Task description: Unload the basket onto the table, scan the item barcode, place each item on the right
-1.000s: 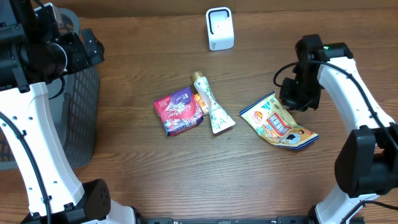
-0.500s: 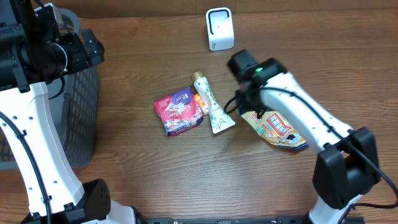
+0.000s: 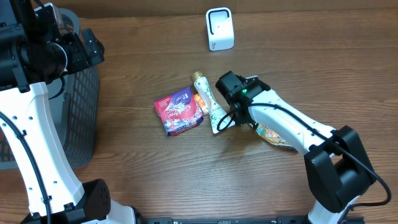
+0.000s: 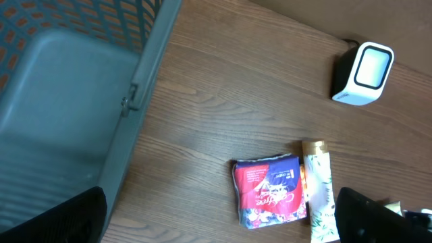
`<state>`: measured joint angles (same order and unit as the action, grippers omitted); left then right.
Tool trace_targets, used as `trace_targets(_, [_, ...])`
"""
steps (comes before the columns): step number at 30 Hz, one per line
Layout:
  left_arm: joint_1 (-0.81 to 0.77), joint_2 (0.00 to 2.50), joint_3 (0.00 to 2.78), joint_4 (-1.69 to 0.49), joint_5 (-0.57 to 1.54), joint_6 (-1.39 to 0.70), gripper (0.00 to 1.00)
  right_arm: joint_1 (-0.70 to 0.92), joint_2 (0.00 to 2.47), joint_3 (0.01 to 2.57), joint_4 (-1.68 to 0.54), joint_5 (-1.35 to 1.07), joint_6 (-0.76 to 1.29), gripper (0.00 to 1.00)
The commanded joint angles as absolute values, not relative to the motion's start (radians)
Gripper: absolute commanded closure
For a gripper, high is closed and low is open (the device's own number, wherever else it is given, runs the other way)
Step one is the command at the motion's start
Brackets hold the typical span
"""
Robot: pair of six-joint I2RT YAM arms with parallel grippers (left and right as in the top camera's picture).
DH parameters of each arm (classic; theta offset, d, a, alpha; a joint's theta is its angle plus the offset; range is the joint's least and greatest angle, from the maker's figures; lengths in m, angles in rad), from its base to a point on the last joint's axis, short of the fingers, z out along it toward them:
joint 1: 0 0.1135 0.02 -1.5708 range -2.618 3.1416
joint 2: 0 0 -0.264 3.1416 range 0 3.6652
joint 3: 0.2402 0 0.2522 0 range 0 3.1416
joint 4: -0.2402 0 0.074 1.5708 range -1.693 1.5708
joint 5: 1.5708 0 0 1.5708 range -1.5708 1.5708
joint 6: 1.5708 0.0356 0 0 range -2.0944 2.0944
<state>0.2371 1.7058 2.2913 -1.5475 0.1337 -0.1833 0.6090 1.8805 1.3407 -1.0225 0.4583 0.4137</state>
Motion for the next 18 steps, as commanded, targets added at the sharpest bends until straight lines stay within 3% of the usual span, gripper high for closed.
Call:
trace_targets(1, [0.233,1.702,2.305,-1.544,0.126,-0.179,0.0,0.633,1.876,1.277,-0.972,0.445,0.338,0.21])
trace_targets(18, [0.233,1.702,2.305,-1.544,0.126,-0.179,0.0,0.638,1.876,1.104,-0.788,0.543,0.332,0.22])
